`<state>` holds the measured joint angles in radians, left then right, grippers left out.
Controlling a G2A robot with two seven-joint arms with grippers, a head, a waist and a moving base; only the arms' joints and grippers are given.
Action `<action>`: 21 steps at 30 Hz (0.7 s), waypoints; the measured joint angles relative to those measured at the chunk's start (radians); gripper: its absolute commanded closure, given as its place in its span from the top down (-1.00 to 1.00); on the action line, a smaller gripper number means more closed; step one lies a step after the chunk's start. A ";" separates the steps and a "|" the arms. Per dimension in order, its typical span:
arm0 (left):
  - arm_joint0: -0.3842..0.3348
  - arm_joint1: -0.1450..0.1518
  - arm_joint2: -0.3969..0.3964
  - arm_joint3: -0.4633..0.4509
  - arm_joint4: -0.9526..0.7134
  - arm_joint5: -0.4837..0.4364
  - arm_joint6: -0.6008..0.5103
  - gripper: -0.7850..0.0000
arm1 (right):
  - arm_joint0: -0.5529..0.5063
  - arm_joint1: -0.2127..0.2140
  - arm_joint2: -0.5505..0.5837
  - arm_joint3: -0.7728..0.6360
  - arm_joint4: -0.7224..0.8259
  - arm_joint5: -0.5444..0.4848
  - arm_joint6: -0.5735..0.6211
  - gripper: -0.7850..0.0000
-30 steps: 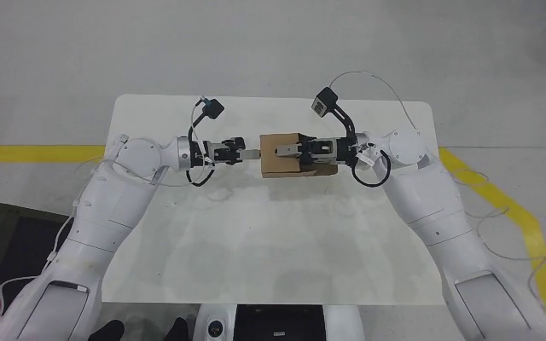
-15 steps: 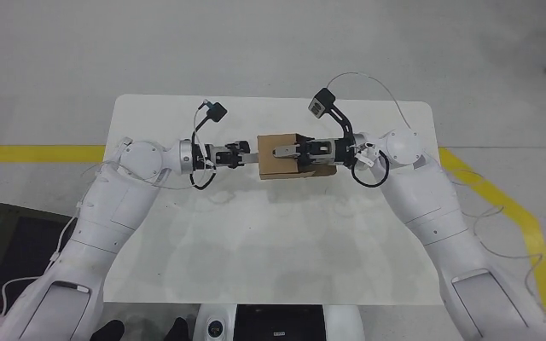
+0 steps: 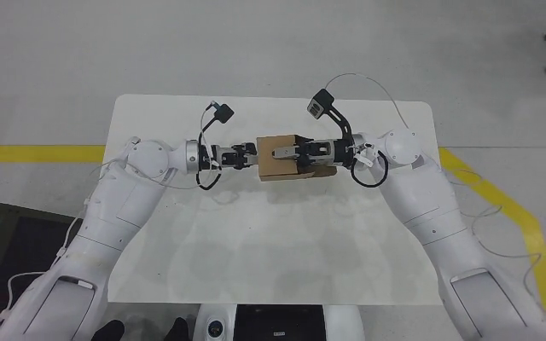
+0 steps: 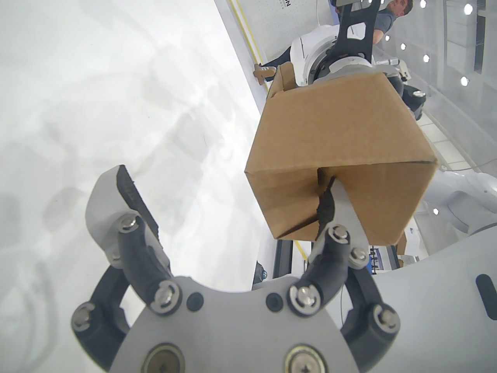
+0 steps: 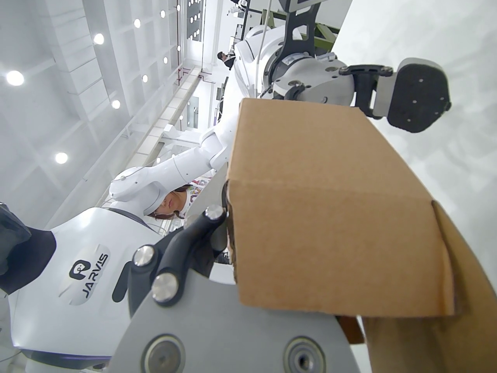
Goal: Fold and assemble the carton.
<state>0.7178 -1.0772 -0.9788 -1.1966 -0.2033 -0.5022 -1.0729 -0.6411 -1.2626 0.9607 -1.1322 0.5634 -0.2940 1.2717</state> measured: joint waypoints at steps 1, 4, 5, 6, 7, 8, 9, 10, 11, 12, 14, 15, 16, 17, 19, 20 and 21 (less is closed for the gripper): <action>-0.002 -0.001 0.001 0.003 -0.002 0.000 0.000 1.00 | 0.000 0.000 0.001 0.002 0.000 0.000 0.001 -1.00; -0.007 -0.001 -0.003 0.015 -0.002 -0.001 0.003 1.00 | 0.001 0.001 0.005 0.011 -0.008 0.003 -0.002 -1.00; -0.008 -0.001 -0.005 0.019 0.002 -0.002 0.004 1.00 | 0.001 0.001 0.006 0.014 -0.013 0.006 -0.005 -1.00; -0.009 0.000 -0.008 0.022 0.008 -0.005 0.006 1.00 | 0.002 0.002 0.008 0.018 -0.020 0.009 -0.008 -1.00; -0.009 0.001 -0.012 0.025 0.015 -0.008 0.009 1.00 | 0.003 0.003 0.010 0.022 -0.027 0.013 -0.012 -1.00; -0.009 0.003 -0.017 0.029 0.027 -0.012 0.013 1.00 | 0.004 0.004 0.012 0.028 -0.039 0.021 -0.018 -1.00; -0.008 0.005 -0.021 0.031 0.037 -0.015 0.018 1.00 | 0.005 0.005 0.013 0.034 -0.051 0.029 -0.025 -1.00; -0.007 0.006 -0.026 0.032 0.046 -0.019 0.022 1.00 | 0.006 0.006 0.012 0.040 -0.064 0.039 -0.031 -1.00; -0.006 0.009 -0.033 0.033 0.060 -0.025 0.030 1.00 | 0.008 0.007 0.009 0.047 -0.085 0.052 -0.043 -1.00; -0.004 0.011 -0.038 0.033 0.069 -0.030 0.036 1.00 | 0.009 0.007 0.005 0.052 -0.099 0.062 -0.053 -1.00; 0.000 0.015 -0.052 0.029 0.091 -0.048 0.055 1.00 | 0.009 0.004 -0.008 0.061 -0.126 0.081 -0.075 -1.00; 0.002 0.017 -0.059 0.026 0.100 -0.060 0.065 1.00 | 0.010 0.003 -0.015 0.066 -0.142 0.088 -0.086 -1.00; 0.005 0.019 -0.069 0.022 0.112 -0.079 0.080 1.00 | 0.011 0.000 -0.025 0.074 -0.161 0.096 -0.101 -1.00; 0.008 0.021 -0.076 0.018 0.122 -0.096 0.093 1.00 | 0.013 -0.002 -0.034 0.080 -0.174 0.101 -0.112 -1.00; 0.016 0.025 -0.092 0.011 0.145 -0.137 0.123 1.00 | 0.017 -0.009 -0.059 0.097 -0.203 0.114 -0.134 -1.00; 0.019 0.027 -0.099 0.008 0.158 -0.159 0.137 1.00 | 0.019 -0.013 -0.071 0.103 -0.212 0.119 -0.142 -1.00; 0.023 0.029 -0.106 0.004 0.174 -0.183 0.152 1.00 | 0.022 -0.017 -0.083 0.109 -0.220 0.125 -0.148 -1.00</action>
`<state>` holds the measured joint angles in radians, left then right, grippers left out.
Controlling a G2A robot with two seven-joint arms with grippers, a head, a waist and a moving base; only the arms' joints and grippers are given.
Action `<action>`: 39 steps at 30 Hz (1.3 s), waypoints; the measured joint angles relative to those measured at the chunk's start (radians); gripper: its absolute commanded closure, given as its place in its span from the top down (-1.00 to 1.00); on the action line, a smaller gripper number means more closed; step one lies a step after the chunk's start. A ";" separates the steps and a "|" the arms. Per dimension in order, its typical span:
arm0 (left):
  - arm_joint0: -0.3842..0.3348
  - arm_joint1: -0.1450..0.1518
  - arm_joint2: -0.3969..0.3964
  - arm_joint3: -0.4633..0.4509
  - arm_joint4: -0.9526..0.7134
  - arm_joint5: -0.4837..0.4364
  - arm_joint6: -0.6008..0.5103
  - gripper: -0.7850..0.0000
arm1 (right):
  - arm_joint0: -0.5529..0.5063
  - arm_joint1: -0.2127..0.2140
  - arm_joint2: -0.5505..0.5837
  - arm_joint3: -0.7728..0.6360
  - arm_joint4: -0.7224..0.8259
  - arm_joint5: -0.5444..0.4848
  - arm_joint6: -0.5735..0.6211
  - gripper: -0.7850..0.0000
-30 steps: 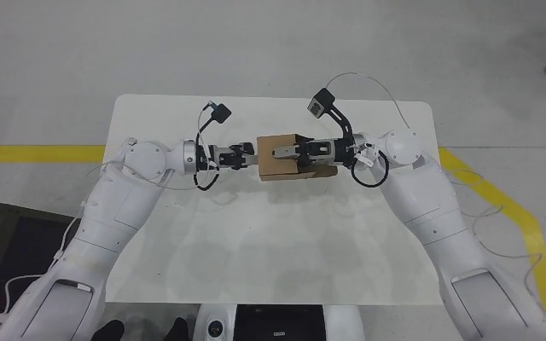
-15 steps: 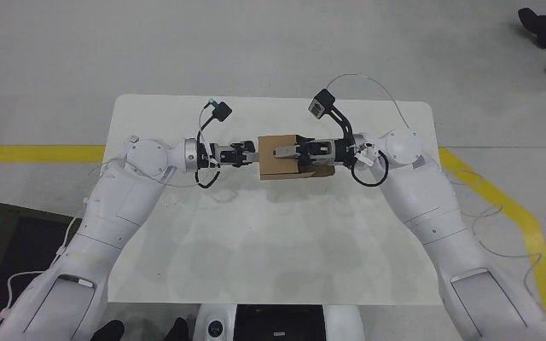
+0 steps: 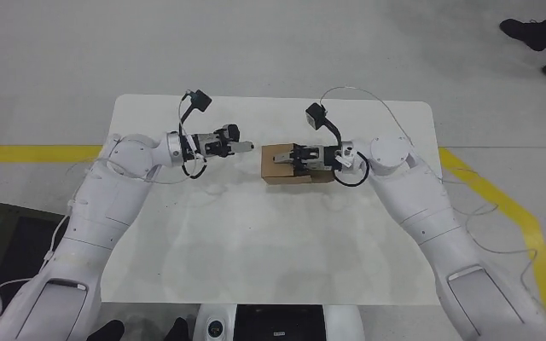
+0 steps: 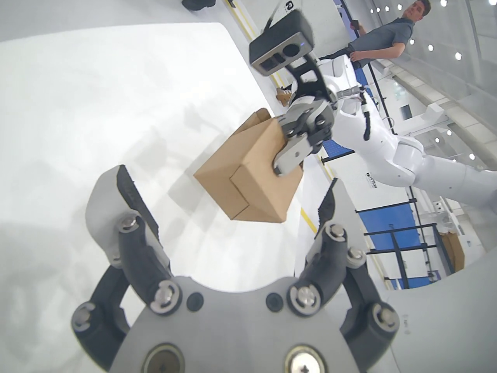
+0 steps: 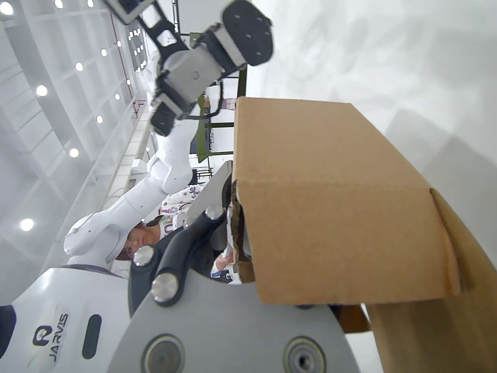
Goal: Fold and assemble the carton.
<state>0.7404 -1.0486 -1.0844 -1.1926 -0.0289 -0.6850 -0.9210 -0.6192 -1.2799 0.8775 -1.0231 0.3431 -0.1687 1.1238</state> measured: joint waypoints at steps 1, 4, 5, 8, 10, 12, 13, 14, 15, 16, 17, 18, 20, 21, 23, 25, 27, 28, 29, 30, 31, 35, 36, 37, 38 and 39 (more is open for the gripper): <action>0.006 0.002 -0.008 -0.004 0.023 -0.034 0.022 1.00 | 0.004 -0.005 -0.014 0.008 -0.008 0.008 -0.009 -1.00; 0.024 0.006 -0.023 -0.012 0.094 -0.118 0.083 1.00 | 0.012 -0.016 -0.037 0.029 -0.020 0.018 -0.036 -1.00; 0.031 0.007 -0.027 -0.013 0.118 -0.142 0.104 1.00 | 0.014 -0.019 -0.042 0.036 -0.025 0.021 -0.043 -1.00; 0.053 0.008 -0.033 -0.020 0.222 -0.232 0.183 1.00 | 0.022 -0.027 -0.058 0.059 -0.040 0.032 -0.061 -0.91; 0.066 0.007 -0.035 -0.023 0.312 -0.295 0.243 1.00 | 0.027 -0.033 -0.066 0.076 -0.041 0.034 -0.069 -0.55; 0.075 0.004 -0.033 -0.030 0.399 -0.327 0.301 1.00 | 0.033 -0.038 -0.071 0.090 -0.044 0.037 -0.074 -0.26; 0.082 0.002 -0.030 -0.041 0.462 -0.330 0.341 1.00 | 0.037 -0.040 -0.075 0.098 -0.047 0.041 -0.077 -0.16; 0.088 0.001 -0.026 -0.050 0.509 -0.329 0.372 1.00 | 0.039 -0.042 -0.076 0.102 -0.048 0.043 -0.077 0.30; 0.093 0.001 -0.022 -0.057 0.556 -0.328 0.405 1.00 | 0.041 -0.044 -0.077 0.106 -0.048 0.043 -0.077 0.78; 0.097 0.001 -0.019 -0.064 0.603 -0.328 0.439 1.00 | 0.043 -0.045 -0.077 0.110 -0.047 0.043 -0.075 1.00; 0.102 0.002 -0.014 -0.072 0.664 -0.327 0.484 1.00 | 0.045 -0.045 -0.075 0.113 -0.045 0.043 -0.071 1.00; 0.105 0.003 -0.011 -0.078 0.710 -0.327 0.519 1.00 | 0.046 -0.045 -0.072 0.115 -0.044 0.041 -0.068 1.00; 0.111 0.006 -0.001 -0.086 0.814 -0.327 0.607 1.00 | 0.048 -0.040 -0.062 0.111 -0.059 0.038 -0.064 1.00; 0.113 0.008 0.004 -0.086 0.855 -0.327 0.645 1.00 | 0.047 -0.038 -0.057 0.103 -0.063 0.039 -0.061 1.00; 0.112 0.011 0.019 -0.084 0.949 -0.327 0.734 1.00 | 0.041 -0.030 -0.039 0.077 -0.070 0.045 -0.050 1.00; 0.107 0.014 0.038 -0.077 1.043 -0.327 0.825 1.00 | 0.030 -0.019 -0.016 0.045 -0.076 0.054 -0.036 1.00; 0.099 0.017 0.055 -0.067 1.124 -0.327 0.906 1.00 | 0.018 -0.008 0.005 0.015 -0.084 0.066 -0.021 1.00; 0.092 0.018 0.067 -0.060 1.179 -0.327 0.962 1.00 | 0.009 -0.001 0.020 -0.005 -0.091 0.076 -0.010 1.00; 0.087 0.019 0.075 -0.053 1.220 -0.327 1.004 1.00 | 0.001 0.005 0.032 -0.022 -0.096 0.083 -0.002 1.00; 0.082 0.020 0.084 -0.044 1.261 -0.327 1.047 1.00 | -0.007 0.011 0.043 -0.039 -0.101 0.091 0.005 1.00; 0.077 0.020 0.093 -0.036 1.300 -0.327 1.089 1.00 | -0.016 0.017 0.054 -0.055 -0.105 0.098 0.013 1.00; 0.049 0.019 0.133 0.006 1.473 -0.322 1.273 1.00 | -0.058 0.037 0.098 -0.099 -0.119 0.123 0.023 1.00; 0.045 0.018 0.142 0.015 1.506 -0.317 1.310 1.00 | -0.065 0.040 0.105 -0.105 -0.119 0.126 0.025 1.00; 0.041 0.016 0.151 0.023 1.537 -0.310 1.345 1.00 | -0.070 0.043 0.113 -0.111 -0.119 0.129 0.026 1.00; 0.036 0.015 0.163 0.036 1.572 -0.303 1.390 1.00 | -0.076 0.047 0.124 -0.120 -0.121 0.132 0.030 1.00; 0.031 0.013 0.172 0.046 1.595 -0.299 1.421 1.00 | -0.079 0.051 0.133 -0.128 -0.122 0.136 0.035 1.00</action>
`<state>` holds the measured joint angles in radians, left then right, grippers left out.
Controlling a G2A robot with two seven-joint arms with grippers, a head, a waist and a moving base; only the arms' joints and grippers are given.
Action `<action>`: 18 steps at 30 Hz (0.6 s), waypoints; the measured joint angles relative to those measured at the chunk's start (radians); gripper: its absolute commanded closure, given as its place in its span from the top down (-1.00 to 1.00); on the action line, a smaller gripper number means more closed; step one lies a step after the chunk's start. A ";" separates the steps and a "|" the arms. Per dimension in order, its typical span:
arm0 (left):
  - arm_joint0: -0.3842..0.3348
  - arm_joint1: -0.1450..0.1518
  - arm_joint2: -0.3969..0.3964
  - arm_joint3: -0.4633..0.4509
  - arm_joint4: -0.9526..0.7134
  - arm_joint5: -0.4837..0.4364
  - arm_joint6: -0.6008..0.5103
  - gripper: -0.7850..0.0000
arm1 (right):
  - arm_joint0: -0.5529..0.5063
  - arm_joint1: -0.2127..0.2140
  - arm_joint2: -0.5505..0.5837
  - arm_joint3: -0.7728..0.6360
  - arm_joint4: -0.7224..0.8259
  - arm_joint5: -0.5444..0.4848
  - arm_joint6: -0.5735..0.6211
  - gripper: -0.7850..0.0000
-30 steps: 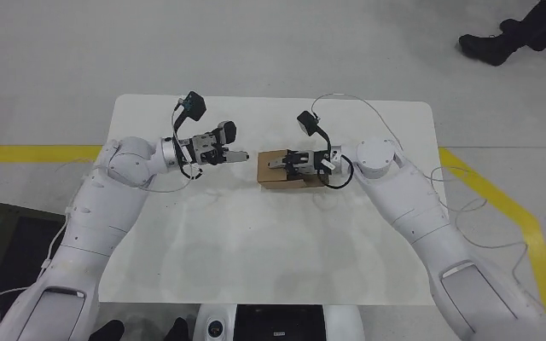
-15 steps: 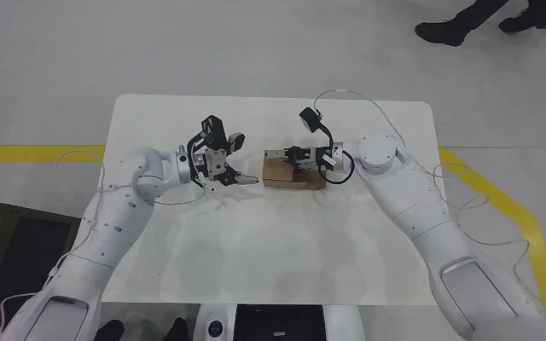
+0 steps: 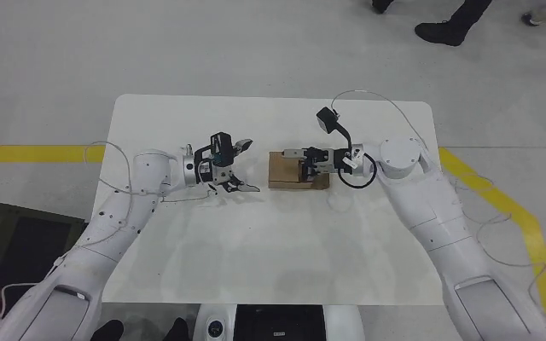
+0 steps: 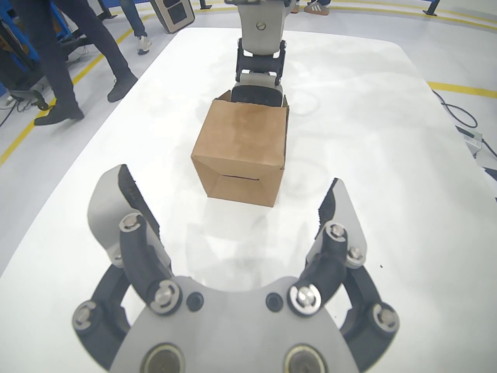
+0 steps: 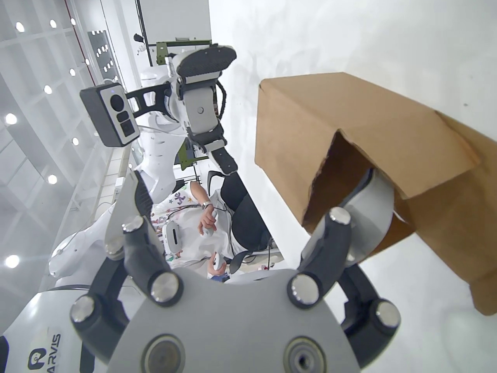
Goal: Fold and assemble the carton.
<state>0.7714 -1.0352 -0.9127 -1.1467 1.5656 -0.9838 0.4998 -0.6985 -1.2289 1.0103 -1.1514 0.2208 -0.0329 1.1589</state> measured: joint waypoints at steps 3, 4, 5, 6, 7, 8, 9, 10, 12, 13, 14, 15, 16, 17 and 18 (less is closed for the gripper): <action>-0.020 -0.007 0.030 0.036 0.052 0.009 0.078 1.00 | -0.013 0.014 0.034 -0.032 -0.017 0.014 0.019 1.00; -0.027 -0.010 0.039 0.044 0.063 0.014 0.095 1.00 | -0.018 0.020 0.046 -0.044 -0.023 0.018 0.023 0.97; -0.036 -0.014 0.050 0.054 0.074 0.022 0.114 1.00 | -0.026 0.026 0.064 -0.062 -0.030 0.022 0.027 0.62; -0.042 -0.018 0.059 0.060 0.081 0.031 0.128 1.00 | -0.033 0.031 0.077 -0.078 -0.036 0.025 0.033 -0.06; -0.051 -0.023 0.069 0.067 0.086 0.043 0.144 1.00 | -0.043 0.038 0.094 -0.102 -0.040 0.029 0.044 -0.33; -0.056 -0.027 0.077 0.071 0.088 0.051 0.154 1.00 | -0.051 0.043 0.106 -0.121 -0.043 0.033 0.053 -0.56; -0.062 -0.030 0.085 0.076 0.091 0.059 0.162 1.00 | -0.058 0.048 0.118 -0.139 -0.050 0.039 0.064 -0.87; -0.068 -0.034 0.093 0.080 0.095 0.066 0.167 1.00 | -0.066 0.053 0.128 -0.158 -0.058 0.045 0.074 -1.00; -0.081 -0.042 0.111 0.088 0.107 0.077 0.172 1.00 | -0.082 0.063 0.148 -0.198 -0.077 0.060 0.094 -1.00; -0.088 -0.047 0.122 0.094 0.114 0.081 0.172 1.00 | -0.091 0.069 0.159 -0.220 -0.089 0.066 0.102 -1.00; -0.094 -0.051 0.130 0.098 0.117 0.083 0.171 1.00 | -0.098 0.073 0.168 -0.235 -0.097 0.069 0.104 -1.00; -0.100 -0.055 0.137 0.103 0.119 0.085 0.170 1.00 | -0.106 0.076 0.177 -0.248 -0.105 0.070 0.101 -1.00; -0.108 -0.060 0.146 0.109 0.120 0.087 0.167 1.00 | -0.117 0.081 0.190 -0.266 -0.116 0.065 0.089 -1.00; -0.113 -0.064 0.153 0.114 0.121 0.089 0.166 1.00 | -0.124 0.083 0.198 -0.276 -0.118 0.059 0.080 -1.00; -0.119 -0.067 0.159 0.119 0.122 0.092 0.165 1.00 | -0.127 0.084 0.201 -0.280 -0.118 0.055 0.075 -1.00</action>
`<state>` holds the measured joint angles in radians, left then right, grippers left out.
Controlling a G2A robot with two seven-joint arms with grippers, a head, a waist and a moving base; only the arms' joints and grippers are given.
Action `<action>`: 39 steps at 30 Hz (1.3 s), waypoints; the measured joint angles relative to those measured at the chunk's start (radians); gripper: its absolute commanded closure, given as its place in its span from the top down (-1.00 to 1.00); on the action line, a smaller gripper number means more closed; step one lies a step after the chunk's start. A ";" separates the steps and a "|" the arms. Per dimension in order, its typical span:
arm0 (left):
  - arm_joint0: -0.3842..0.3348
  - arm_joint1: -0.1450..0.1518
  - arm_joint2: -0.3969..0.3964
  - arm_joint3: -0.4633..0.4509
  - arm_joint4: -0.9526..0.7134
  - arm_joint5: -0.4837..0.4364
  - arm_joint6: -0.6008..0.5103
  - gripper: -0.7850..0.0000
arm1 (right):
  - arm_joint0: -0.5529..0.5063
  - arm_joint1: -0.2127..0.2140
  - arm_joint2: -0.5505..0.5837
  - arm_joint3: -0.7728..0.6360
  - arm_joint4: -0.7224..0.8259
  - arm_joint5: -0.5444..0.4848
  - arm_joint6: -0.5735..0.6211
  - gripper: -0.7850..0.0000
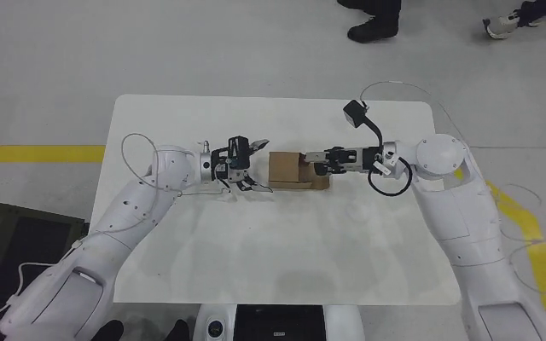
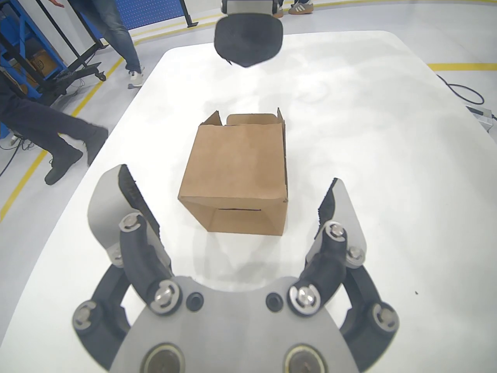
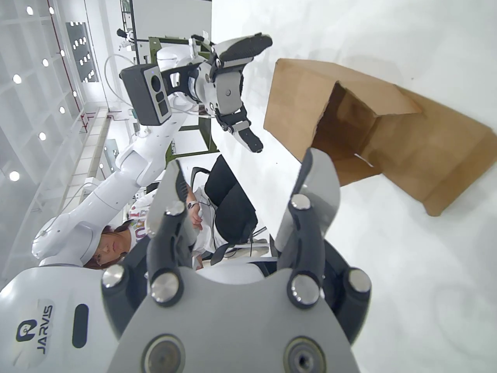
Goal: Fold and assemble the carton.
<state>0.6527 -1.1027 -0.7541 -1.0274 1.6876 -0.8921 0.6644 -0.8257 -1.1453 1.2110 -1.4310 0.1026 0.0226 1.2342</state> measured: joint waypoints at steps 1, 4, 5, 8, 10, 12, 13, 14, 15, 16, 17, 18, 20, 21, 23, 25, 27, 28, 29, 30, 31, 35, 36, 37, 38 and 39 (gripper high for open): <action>-0.007 -0.005 0.008 0.006 0.001 0.003 -0.001 1.00 | 0.000 0.000 0.001 -0.001 0.001 -0.001 -0.001 -1.00; -0.024 -0.016 0.025 0.023 0.002 0.005 -0.006 1.00 | 0.001 0.000 0.000 0.001 0.001 0.000 0.000 -1.00; -0.029 -0.020 0.030 0.028 0.002 0.005 -0.007 1.00 | 0.001 0.000 0.000 0.001 0.001 0.000 0.000 -1.00; -0.043 -0.031 0.046 0.043 -0.003 0.005 -0.011 1.00 | -0.015 0.002 -0.002 -0.009 -0.014 0.015 -0.017 -1.00; -0.052 -0.039 0.055 0.054 -0.011 0.004 -0.013 1.00 | -0.035 0.009 0.004 -0.024 -0.036 0.056 -0.013 -1.00; -0.059 -0.046 0.062 0.065 -0.018 0.003 -0.017 1.00 | -0.051 0.017 0.013 -0.038 -0.062 0.095 0.009 -1.00; -0.063 -0.050 0.066 0.073 -0.022 0.003 -0.019 1.00 | -0.064 0.021 0.020 -0.045 -0.073 0.116 0.020 -1.00; -0.065 -0.053 0.070 0.078 -0.024 0.003 -0.021 1.00 | -0.074 0.025 0.025 -0.045 -0.083 0.131 0.023 -1.00; -0.068 -0.056 0.073 0.084 -0.026 0.003 -0.023 1.00 | -0.083 0.028 0.027 -0.043 -0.095 0.145 0.022 -1.00; -0.070 -0.059 0.076 0.091 -0.027 0.004 -0.024 1.00 | -0.092 0.030 0.028 -0.038 -0.107 0.158 0.019 -1.00; -0.074 -0.063 0.080 0.099 -0.031 0.004 -0.026 1.00 | -0.101 0.031 0.026 -0.031 -0.113 0.169 0.014 -1.00; -0.077 -0.066 0.083 0.105 -0.033 0.004 -0.027 1.00 | -0.107 0.031 0.023 -0.025 -0.108 0.172 0.008 -1.00; -0.082 -0.072 0.087 0.117 -0.038 0.004 -0.028 1.00 | -0.114 0.030 0.013 -0.006 -0.089 0.173 -0.003 -1.00; -0.085 -0.074 0.088 0.122 -0.041 0.003 -0.028 1.00 | -0.114 0.029 0.007 0.002 -0.082 0.174 -0.006 -1.00; -0.090 -0.078 0.091 0.133 -0.044 0.002 -0.029 1.00 | -0.111 0.026 -0.012 0.023 -0.078 0.179 -0.014 -1.00; -0.093 -0.081 0.093 0.142 -0.047 0.001 -0.030 1.00 | -0.106 0.022 -0.034 0.043 -0.070 0.177 -0.027 -1.00; -0.096 -0.084 0.094 0.149 -0.049 -0.002 -0.030 1.00 | -0.096 0.017 -0.057 0.061 -0.069 0.171 -0.042 -1.00; -0.097 -0.086 0.095 0.152 -0.050 -0.003 -0.031 1.00 | -0.088 0.014 -0.070 0.074 -0.068 0.167 -0.057 -1.00; -0.097 -0.087 0.096 0.154 -0.049 -0.005 -0.031 1.00 | -0.082 0.011 -0.079 0.084 -0.068 0.164 -0.070 -1.00; -0.097 -0.087 0.096 0.156 -0.049 -0.006 -0.030 1.00 | -0.075 0.009 -0.087 0.094 -0.070 0.161 -0.084 -1.00; -0.098 -0.088 0.097 0.158 -0.048 -0.007 -0.029 1.00 | -0.066 0.006 -0.097 0.106 -0.070 0.156 -0.099 -1.00; -0.098 -0.090 0.098 0.162 -0.044 -0.011 -0.026 1.00 | -0.041 -0.003 -0.121 0.135 -0.053 0.132 -0.134 -1.00; -0.098 -0.090 0.098 0.162 -0.043 -0.012 -0.025 1.00 | -0.036 -0.006 -0.127 0.140 -0.047 0.127 -0.139 -1.00; -0.098 -0.090 0.098 0.163 -0.042 -0.014 -0.024 1.00 | -0.028 -0.009 -0.135 0.147 -0.042 0.120 -0.145 -1.00; -0.098 -0.090 0.098 0.163 -0.041 -0.016 -0.023 1.00 | -0.022 -0.011 -0.143 0.153 -0.039 0.114 -0.147 -1.00; -0.098 -0.090 0.097 0.164 -0.041 -0.017 -0.023 1.00 | -0.014 -0.014 -0.153 0.160 -0.037 0.108 -0.147 -1.00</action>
<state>0.5544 -1.1930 -0.6569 -0.8636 1.6467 -0.9094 0.6416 -0.8401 -1.1593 1.0585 -1.2713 0.0659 0.1302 1.0876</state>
